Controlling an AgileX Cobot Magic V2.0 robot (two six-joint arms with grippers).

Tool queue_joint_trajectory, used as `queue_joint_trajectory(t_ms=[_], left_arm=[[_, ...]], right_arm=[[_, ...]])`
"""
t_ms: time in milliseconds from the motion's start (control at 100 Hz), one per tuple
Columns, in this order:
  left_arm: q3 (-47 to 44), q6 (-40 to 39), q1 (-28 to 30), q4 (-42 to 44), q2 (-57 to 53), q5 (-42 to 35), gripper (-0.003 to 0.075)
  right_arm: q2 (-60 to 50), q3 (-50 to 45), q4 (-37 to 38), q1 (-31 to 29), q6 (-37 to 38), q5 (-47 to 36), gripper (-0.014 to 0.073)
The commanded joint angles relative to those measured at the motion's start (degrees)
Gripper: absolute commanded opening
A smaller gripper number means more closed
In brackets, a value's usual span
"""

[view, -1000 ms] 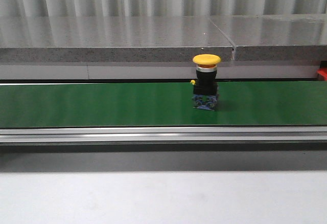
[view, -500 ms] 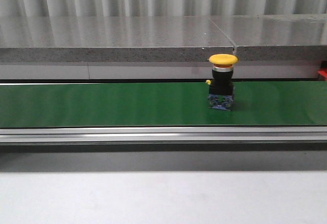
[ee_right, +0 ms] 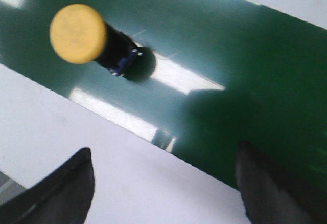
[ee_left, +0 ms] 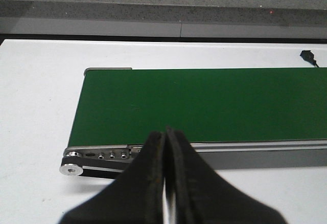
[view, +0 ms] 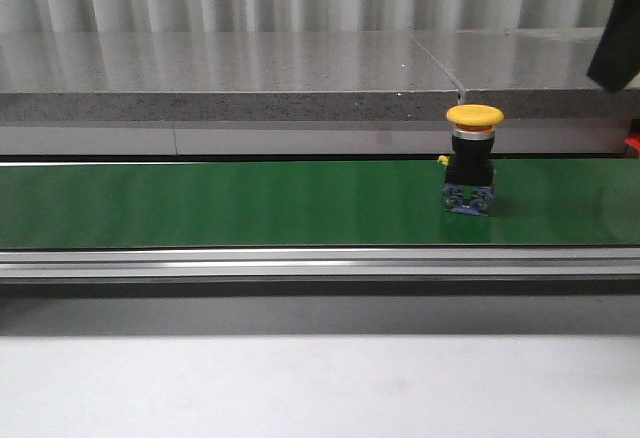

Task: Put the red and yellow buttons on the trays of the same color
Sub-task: 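Move the right gripper down onto the yellow button and grasp it, then carry the yellow button into the yellow tray and open the right gripper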

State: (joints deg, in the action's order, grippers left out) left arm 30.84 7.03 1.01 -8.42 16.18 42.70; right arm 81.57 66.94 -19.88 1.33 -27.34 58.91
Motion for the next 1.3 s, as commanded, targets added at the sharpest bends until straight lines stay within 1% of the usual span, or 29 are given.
queue_joint_trajectory(t_ms=[0, 130, 390, 700, 750, 800, 870, 930, 940, 990, 1040, 1120, 1230, 1290], left_arm=[[1.52, -0.19, -0.37, -1.07, 0.45, -4.15, -0.0021], [1.52, -0.19, -0.37, -1.07, 0.45, -4.15, -0.0021], [1.52, -0.19, -0.37, -1.07, 0.45, -4.15, -0.0021], [1.52, -0.19, -0.37, -1.07, 0.45, -4.15, -0.0021], [1.52, -0.19, -0.37, -1.07, 0.45, -4.15, -0.0021], [1.52, -0.19, -0.37, -1.07, 0.45, -4.15, -0.0021], [1.52, -0.19, -0.37, -1.07, 0.45, -4.15, -0.0021], [1.52, -0.19, -0.37, -1.07, 0.45, -4.15, -0.0021], [1.52, -0.19, -0.37, -1.07, 0.45, -4.15, -0.0021], [1.52, -0.19, -0.37, -1.07, 0.45, -4.15, -0.0021], [1.52, -0.19, -0.37, -1.07, 0.45, -4.15, -0.0021], [1.52, -0.19, -0.37, -1.07, 0.45, -4.15, -0.0021], [1.52, -0.19, -0.37, -1.07, 0.45, -4.15, -0.0021], [1.52, -0.19, -0.37, -1.07, 0.45, -4.15, -0.0021]], right_arm=[[0.22, 1.24, -0.84, 2.65, -1.37, -2.91, 0.0567], [3.39, 1.24, 0.38, 5.19, -1.37, -4.65, 0.0567], [8.36, 1.45, 0.37, 7.43, -1.47, -10.03, 0.0567], [9.68, 1.45, 0.37, 9.09, -1.60, -15.34, 0.0561], [9.74, 1.45, 0.43, 9.09, -1.60, -15.94, 0.0527], [9.74, 1.45, 0.44, 9.09, -1.60, -16.14, 0.0468], [9.74, 1.45, 0.44, 9.09, -1.54, -16.27, 0.0351], [9.74, 1.45, 0.44, 9.09, -1.37, -16.55, 0.0230], [9.74, 1.45, 0.44, 9.09, -1.29, -16.56, 0.0230], [9.74, 1.45, 0.44, 9.09, -0.56, -16.86, 0.0154], [9.74, 1.45, 0.47, 9.03, 0.20, -16.91, 0.0109], [9.60, 1.45, 0.55, 9.02, 0.82, -16.44, 0.0077], [8.70, 1.45, 1.18, 9.02, 1.28, -15.15, 0.0074], [7.49, 1.53, 2.70, 8.83, 3.73, -14.66, 0.0074]])
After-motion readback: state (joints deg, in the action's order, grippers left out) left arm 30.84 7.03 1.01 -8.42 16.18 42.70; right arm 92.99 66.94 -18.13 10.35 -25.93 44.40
